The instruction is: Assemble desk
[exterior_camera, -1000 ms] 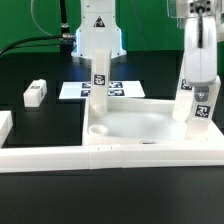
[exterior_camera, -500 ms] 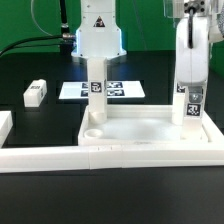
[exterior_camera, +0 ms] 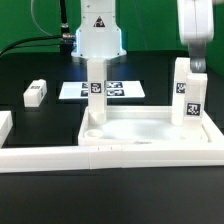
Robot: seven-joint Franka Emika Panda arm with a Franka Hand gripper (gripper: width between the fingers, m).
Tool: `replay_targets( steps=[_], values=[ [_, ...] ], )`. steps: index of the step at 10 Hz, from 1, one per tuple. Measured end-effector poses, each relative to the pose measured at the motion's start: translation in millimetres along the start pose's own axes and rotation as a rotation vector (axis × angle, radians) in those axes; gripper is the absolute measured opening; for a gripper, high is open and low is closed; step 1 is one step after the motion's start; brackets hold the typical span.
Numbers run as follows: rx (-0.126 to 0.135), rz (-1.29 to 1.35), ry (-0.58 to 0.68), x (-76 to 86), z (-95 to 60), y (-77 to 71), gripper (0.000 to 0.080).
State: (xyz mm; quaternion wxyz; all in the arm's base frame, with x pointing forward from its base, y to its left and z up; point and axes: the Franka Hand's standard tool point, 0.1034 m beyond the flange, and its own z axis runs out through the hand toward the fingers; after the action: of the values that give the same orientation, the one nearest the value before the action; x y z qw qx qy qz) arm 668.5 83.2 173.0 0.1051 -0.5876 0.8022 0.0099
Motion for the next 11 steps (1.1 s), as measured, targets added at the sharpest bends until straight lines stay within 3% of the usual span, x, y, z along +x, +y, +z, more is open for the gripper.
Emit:
replay_targets(
  steps=[2,7,11],
  values=[
    [-0.001,-0.003,0.009,1.0,9.1,1.8,0.0649],
    [0.0,-0.015,0.008,1.5,7.7,1.1,0.0649],
    [0.067,-0.272,-0.04,48.6,-47.2,-11.2,0.0649]
  ],
)
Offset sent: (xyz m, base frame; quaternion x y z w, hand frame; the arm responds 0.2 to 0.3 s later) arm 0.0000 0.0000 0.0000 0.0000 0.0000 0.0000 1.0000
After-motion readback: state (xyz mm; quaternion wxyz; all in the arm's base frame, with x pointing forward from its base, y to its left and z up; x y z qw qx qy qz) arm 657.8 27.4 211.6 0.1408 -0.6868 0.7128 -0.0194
